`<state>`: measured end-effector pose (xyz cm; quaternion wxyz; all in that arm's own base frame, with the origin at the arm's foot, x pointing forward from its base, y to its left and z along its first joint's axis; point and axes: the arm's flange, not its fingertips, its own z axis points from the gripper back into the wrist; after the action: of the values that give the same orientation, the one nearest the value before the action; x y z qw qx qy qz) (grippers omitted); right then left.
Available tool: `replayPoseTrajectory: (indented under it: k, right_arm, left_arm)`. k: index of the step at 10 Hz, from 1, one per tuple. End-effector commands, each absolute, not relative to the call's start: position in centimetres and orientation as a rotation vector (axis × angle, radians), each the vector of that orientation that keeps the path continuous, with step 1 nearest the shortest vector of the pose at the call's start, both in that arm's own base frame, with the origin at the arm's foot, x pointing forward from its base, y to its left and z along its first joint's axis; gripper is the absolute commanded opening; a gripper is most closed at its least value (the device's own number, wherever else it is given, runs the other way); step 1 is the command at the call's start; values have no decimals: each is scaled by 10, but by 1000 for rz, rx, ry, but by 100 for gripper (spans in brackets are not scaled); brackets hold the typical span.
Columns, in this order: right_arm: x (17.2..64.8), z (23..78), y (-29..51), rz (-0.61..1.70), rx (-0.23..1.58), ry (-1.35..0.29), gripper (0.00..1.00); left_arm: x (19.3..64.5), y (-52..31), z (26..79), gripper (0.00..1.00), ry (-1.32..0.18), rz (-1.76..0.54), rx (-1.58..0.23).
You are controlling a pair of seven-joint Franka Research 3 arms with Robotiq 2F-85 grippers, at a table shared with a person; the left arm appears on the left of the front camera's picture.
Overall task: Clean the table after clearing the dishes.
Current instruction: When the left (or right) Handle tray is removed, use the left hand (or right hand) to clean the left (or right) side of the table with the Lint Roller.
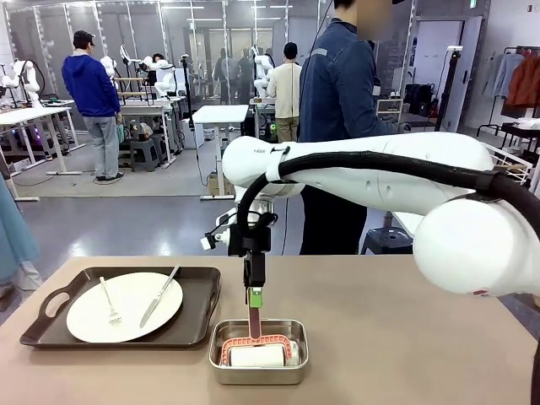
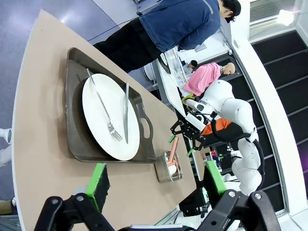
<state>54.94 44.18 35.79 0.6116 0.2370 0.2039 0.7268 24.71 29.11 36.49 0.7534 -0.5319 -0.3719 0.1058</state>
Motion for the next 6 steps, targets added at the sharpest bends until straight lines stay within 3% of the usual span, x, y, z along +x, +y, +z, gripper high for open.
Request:
replayPoseTrajectory:
  k: [1,6]
  right_arm:
    - [564,363,461,1694,546,503,100]
    - [573,345,466,1678,547,589,100]
  left_arm:
    - [245,292,366,100,-816,227,-1161]
    - [245,292,366,100,-816,227,-1161]
